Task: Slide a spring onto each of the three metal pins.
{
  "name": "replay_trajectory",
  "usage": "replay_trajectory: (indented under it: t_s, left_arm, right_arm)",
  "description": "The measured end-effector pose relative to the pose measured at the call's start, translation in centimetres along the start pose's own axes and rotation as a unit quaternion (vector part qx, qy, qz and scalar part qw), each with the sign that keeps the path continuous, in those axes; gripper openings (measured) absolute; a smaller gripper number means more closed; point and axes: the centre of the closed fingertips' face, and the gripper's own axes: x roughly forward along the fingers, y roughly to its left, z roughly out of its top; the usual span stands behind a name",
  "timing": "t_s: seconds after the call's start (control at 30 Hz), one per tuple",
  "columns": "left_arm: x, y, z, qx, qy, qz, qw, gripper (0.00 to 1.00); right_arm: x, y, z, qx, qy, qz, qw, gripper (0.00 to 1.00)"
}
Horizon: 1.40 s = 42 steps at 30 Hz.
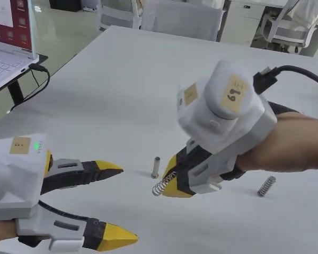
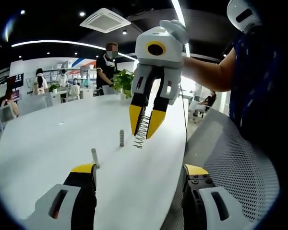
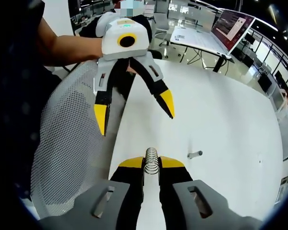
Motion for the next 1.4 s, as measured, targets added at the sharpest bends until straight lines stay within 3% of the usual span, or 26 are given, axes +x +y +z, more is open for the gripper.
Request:
replay_trajectory:
  t_s: [0.4,0.8,1.0,1.27,1.4]
  left_arm:
    - [-0.4,0.7,-0.2,-0.004,-0.005,0.024,0.9997,0.85]
    - [-0.3,1.1,-0.9,-0.011,-0.002,0.03,0.9995,0.88]
    - [-0.2,1.1,-0.9,-0.01,-0.003,0.029,0.9995,0.88]
    - [-0.3,1.0,-1.3,-0.011,0.001,0.028,0.9996,0.87]
    - [-0.3,1.1,-1.4,-0.012,0.002,0.028,0.9995,0.87]
  right_arm:
    - [-0.3,-3.1,-0.6,0.011,0.016,-0.027,0.9994,0.08]
    - [-0.3,-7.5,-0.7,0.012,0.044,-0.053,0.9976,0.08]
    - [1.1,-9.2,-0.7,0.01,0.069,-0.046,0.9965,0.08]
    - [2.8,-9.3,-2.1,-0.003,0.112,-0.031,0.9932,0.08]
    - [3.2,-9.7,-2.2,-0.002,0.115,-0.026,0.993,0.08]
